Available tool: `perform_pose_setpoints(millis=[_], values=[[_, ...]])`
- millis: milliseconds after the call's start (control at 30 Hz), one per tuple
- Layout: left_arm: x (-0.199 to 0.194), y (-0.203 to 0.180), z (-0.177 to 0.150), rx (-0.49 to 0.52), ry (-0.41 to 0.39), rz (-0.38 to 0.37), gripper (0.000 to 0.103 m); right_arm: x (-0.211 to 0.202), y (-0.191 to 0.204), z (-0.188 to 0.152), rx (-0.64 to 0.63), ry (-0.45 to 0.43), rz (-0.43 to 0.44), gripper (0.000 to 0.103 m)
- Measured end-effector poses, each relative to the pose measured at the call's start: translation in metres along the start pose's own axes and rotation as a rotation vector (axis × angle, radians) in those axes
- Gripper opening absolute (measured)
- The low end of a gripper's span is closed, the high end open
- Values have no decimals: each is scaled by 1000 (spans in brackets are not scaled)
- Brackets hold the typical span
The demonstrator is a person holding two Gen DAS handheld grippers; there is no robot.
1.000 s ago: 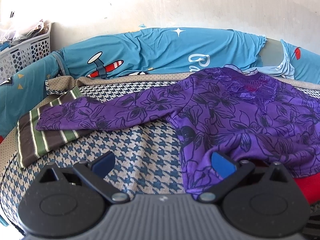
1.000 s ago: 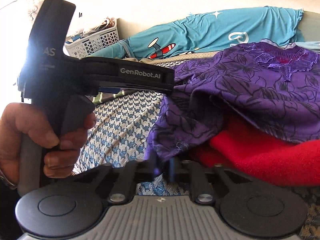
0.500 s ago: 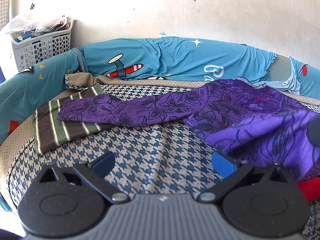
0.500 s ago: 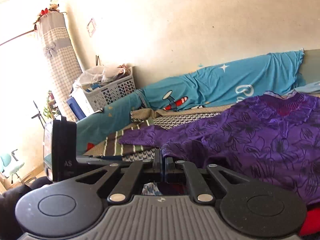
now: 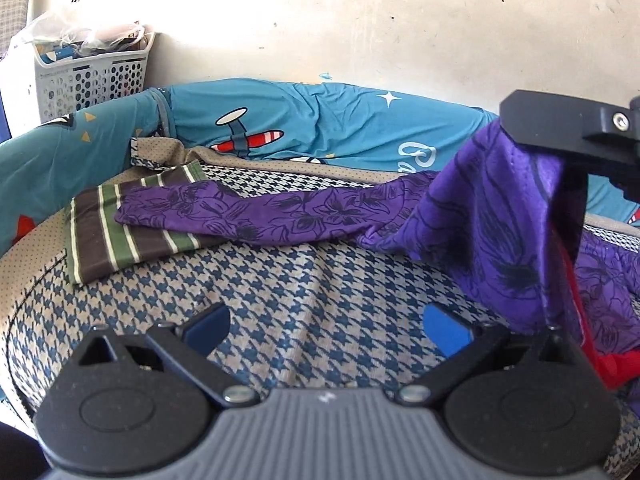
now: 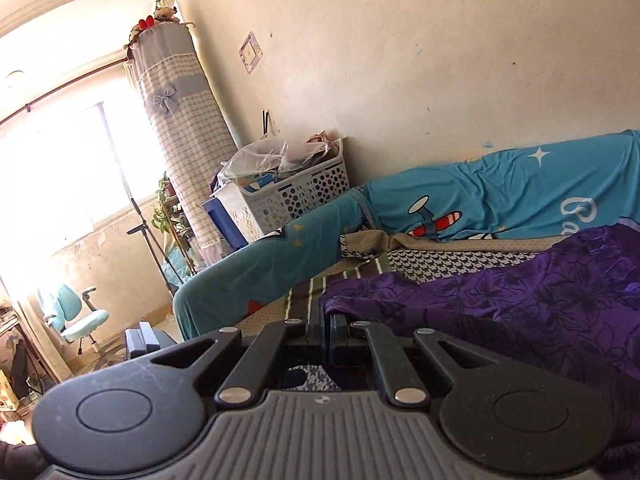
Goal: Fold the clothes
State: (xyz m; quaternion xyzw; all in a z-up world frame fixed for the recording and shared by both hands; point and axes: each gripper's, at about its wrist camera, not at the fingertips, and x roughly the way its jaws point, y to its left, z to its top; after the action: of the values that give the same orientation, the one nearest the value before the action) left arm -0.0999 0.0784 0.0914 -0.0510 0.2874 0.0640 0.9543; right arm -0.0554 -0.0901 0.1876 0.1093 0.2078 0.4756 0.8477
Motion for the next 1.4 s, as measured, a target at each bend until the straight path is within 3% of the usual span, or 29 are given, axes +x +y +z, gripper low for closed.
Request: perform_pose_setpoints(millis=[167,300,367,533,733,800,867,1100,1400], values=[[-3,-14,-1,29,-24,-126,103,0,-9,3,30,22,3,5],[-6,-34,-8,138,-17,-181,103,4,-23,0,7,68,-103,9],[-6,-40,-13,178,3,-206,103,7,-30,-4,3,117,-139,21],[-12,-47,-23,238,19,-241,103,-11,-43,-15,21,146,-150,28],[-28,-46,-28,221,5,-448,103,-44,-61,-31,19,154,-236,29],[-30,-50,-30,233,3,-478,103,-57,-68,-37,27,156,-284,29],[-28,-53,-33,240,6,-456,103,-69,-74,-43,23,159,-349,31],[-7,-55,-32,251,38,-248,103,-108,-86,-60,-8,198,-521,38],[16,-65,-45,306,117,-223,103,-153,-95,-89,19,264,-653,44]])
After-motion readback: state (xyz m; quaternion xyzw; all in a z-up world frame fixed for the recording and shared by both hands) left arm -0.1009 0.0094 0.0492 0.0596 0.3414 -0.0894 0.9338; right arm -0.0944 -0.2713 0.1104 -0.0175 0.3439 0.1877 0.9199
